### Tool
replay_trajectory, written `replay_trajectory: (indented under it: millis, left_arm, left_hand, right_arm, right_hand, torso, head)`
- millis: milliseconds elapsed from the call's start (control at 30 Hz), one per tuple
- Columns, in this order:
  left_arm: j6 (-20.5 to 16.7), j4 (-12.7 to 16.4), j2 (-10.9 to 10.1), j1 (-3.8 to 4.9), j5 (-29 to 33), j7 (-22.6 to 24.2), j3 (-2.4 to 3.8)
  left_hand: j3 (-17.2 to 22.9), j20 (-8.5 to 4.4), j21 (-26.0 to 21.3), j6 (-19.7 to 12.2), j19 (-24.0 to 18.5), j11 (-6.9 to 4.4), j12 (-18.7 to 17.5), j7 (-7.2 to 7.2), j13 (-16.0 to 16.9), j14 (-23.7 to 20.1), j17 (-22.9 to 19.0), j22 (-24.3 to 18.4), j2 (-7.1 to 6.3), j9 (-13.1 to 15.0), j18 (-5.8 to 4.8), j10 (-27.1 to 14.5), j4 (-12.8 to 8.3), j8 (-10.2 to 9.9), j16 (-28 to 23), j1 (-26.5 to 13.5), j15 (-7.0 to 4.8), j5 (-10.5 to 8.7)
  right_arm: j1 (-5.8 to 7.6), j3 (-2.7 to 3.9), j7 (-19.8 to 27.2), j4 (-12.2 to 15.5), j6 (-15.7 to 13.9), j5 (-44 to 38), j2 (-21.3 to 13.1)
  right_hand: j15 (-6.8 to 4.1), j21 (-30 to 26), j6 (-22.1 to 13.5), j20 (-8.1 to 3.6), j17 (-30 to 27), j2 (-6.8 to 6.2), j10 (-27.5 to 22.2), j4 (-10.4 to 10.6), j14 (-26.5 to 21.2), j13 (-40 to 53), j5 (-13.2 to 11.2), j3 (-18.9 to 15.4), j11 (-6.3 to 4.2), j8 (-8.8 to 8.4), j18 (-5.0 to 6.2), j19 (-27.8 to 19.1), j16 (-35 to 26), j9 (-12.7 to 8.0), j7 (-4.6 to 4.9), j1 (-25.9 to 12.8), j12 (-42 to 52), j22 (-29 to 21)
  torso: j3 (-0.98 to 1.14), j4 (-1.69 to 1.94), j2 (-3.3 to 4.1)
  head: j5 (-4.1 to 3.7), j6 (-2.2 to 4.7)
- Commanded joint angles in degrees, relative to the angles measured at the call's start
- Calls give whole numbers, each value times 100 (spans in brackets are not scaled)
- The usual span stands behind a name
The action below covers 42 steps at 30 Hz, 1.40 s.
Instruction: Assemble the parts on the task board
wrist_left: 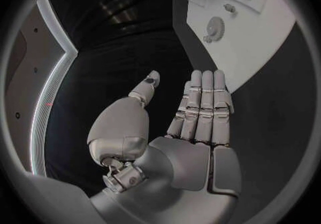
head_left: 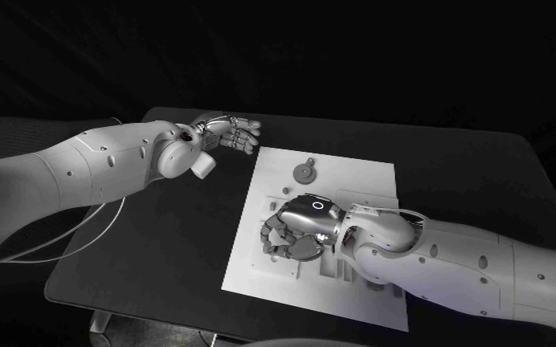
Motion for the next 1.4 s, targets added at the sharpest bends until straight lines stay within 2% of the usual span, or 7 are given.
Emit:
replay_trajectory:
  millis: [33,567,733,833,1133,1400]
  left_arm:
    - [56,36,11,6,-72,79,4]
    - [89,31,36,6,-90,54,5]
    - [94,48,40,6,-90,55,5]
    - [89,52,37,6,-91,57,5]
    - [70,51,34,7,-91,48,5]
    - [33,35,45,7,-91,8,5]
  left_hand:
    - [11,-3,19,26,27,-12,32,-5,7,28,5,-9,37,-6,81,-11,-1,28,-18,27,3,4]
    - [-19,1,7,8,9,0,22,5,7,9,-1,-22,17,-23,70,-38,12,11,-36,-7,12,1]
    - [-23,1,7,9,7,0,22,5,7,8,-1,-24,10,-25,69,-40,10,11,-38,-9,12,1]
    - [-24,0,7,10,6,0,22,5,8,8,-1,-25,11,-25,69,-40,11,11,-38,-9,12,1]
    - [-25,0,7,14,6,0,23,4,9,8,-1,-26,14,-26,69,-41,11,13,-39,-9,12,1]
    - [-26,0,7,19,5,1,23,2,10,7,-1,-29,17,-27,69,-44,12,14,-41,-10,12,1]
  right_arm:
    - [-6,0,-143,-49,-65,-324,15]
    - [-35,1,-74,-117,148,-176,43]
    - [-47,1,-59,-155,224,-159,52]
    - [-57,1,-47,-184,246,-141,58]
    - [-76,1,-44,-228,347,-139,73]
    - [-123,1,-47,-284,430,-149,115]
  right_hand:
    - [-99,36,227,3,-11,-30,46,0,146,-7,6,49,-6,106,42,42,25,343,52,46,-40,81]
    - [-98,31,231,1,-18,-33,66,6,164,-12,-15,41,-8,101,42,51,12,349,50,20,-55,71]
    - [-97,28,229,2,-20,-28,68,5,164,-13,-14,41,-8,98,42,48,8,350,49,14,-59,69]
    - [-97,26,228,3,-21,-25,68,4,164,-13,-13,41,-8,97,42,46,5,350,49,11,-61,67]
    - [-95,21,227,4,-23,-21,68,3,163,-13,-12,41,-8,94,42,41,0,351,49,5,-66,65]
    - [-93,16,226,6,-24,-11,68,2,162,-11,-7,43,-8,91,42,36,-5,353,49,0,-69,63]
  torso:
    - [2,1,-1]
    - [-12,7,-1]
    - [-10,3,-2]
    - [-7,2,-2]
    - [3,-1,-1]
    - [7,-6,-1]
  head:
    - [4,-19]
    - [-13,-56]
    - [-23,-66]
    - [-72,-51]
    - [-61,-48]
    - [-86,-47]
